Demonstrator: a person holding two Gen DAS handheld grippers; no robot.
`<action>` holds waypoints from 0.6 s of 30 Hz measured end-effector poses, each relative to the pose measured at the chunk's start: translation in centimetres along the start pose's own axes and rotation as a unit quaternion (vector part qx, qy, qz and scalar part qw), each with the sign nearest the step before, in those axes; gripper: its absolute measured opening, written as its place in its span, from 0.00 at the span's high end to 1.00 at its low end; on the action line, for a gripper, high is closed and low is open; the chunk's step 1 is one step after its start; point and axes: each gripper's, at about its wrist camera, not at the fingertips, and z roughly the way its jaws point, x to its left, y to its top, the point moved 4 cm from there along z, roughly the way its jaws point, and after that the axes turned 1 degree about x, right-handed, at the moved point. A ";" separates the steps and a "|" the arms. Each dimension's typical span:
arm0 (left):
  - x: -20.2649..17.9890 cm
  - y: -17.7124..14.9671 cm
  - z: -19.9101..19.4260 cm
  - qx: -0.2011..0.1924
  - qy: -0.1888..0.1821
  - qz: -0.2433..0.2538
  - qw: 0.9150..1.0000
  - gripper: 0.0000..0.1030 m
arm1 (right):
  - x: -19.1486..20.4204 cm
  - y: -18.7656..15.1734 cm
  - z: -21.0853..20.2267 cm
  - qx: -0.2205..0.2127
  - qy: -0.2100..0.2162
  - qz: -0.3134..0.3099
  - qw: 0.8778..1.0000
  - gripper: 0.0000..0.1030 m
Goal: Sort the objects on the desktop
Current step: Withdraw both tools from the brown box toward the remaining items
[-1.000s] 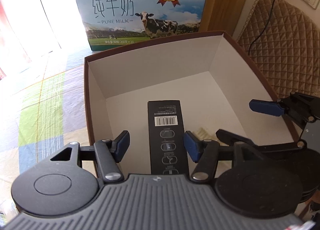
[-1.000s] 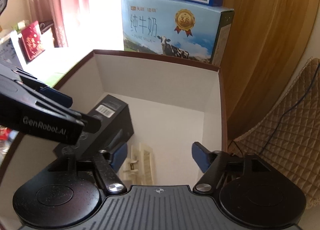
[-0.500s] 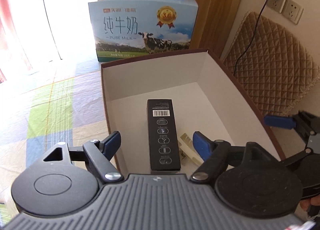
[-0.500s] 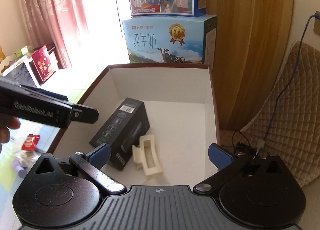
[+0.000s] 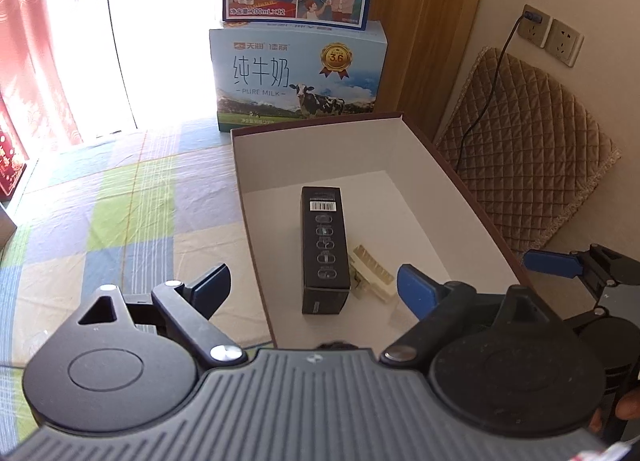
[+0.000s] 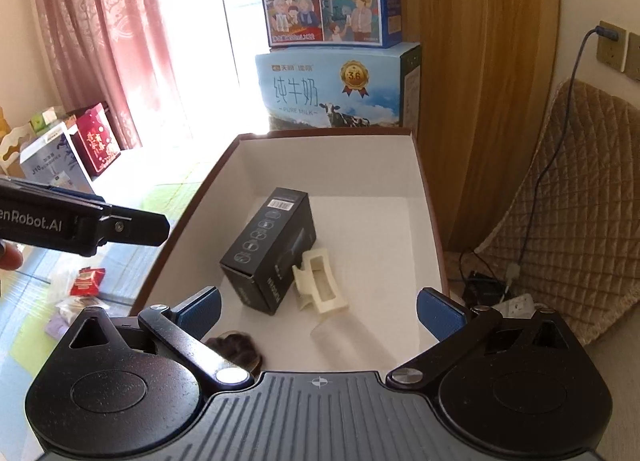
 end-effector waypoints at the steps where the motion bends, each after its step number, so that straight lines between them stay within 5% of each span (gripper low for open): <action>1: 0.1 -0.4 -0.5 -0.001 -0.001 -0.002 1.000 0.14 | 0.2 -0.2 -0.4 -0.002 0.000 0.001 1.000 0.02; 18: 2.7 -7.3 -7.2 -0.008 0.007 -0.012 1.000 0.10 | 5.6 -4.5 -5.0 -0.015 0.018 0.016 1.000 0.02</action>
